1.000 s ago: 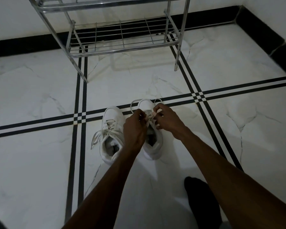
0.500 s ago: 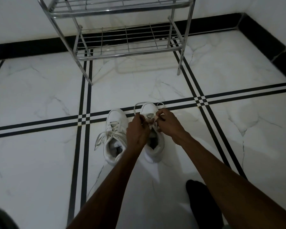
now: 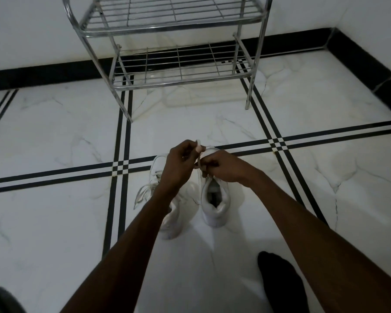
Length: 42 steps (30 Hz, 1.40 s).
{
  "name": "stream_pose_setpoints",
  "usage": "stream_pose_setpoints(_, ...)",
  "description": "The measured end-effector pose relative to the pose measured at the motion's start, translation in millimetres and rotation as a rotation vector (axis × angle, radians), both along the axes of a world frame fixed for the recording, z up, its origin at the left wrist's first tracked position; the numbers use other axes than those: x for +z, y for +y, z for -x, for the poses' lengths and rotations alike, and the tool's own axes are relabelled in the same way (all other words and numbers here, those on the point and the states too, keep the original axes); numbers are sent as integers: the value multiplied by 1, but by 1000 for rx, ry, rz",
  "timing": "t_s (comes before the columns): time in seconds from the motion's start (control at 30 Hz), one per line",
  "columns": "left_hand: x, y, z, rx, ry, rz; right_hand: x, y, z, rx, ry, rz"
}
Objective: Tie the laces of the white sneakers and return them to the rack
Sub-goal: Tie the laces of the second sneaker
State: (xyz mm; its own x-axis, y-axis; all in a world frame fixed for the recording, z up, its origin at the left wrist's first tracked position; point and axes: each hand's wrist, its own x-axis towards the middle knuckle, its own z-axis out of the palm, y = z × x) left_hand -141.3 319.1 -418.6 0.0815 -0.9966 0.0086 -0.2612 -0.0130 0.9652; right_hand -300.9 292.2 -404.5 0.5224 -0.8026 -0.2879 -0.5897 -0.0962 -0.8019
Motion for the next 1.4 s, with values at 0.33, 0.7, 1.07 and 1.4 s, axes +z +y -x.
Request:
stream_pose_setpoints(0.33,-14,-5,6,-166,-69,-200,-2,-12,25,-61,86,252)
stream_pose_setpoints(0.7,-43,-7,-1,-68,-361,-115,-17,-10,20,-502,-328,113)
stream_pose_setpoints(1.07,0,13,-39,82,-73,-133,-4,-2,34,-588,-716,-438)
stream_pose_setpoints(1.4,-45,42,-80,371,-754,-192,-79,14,73,-1073,-182,-541)
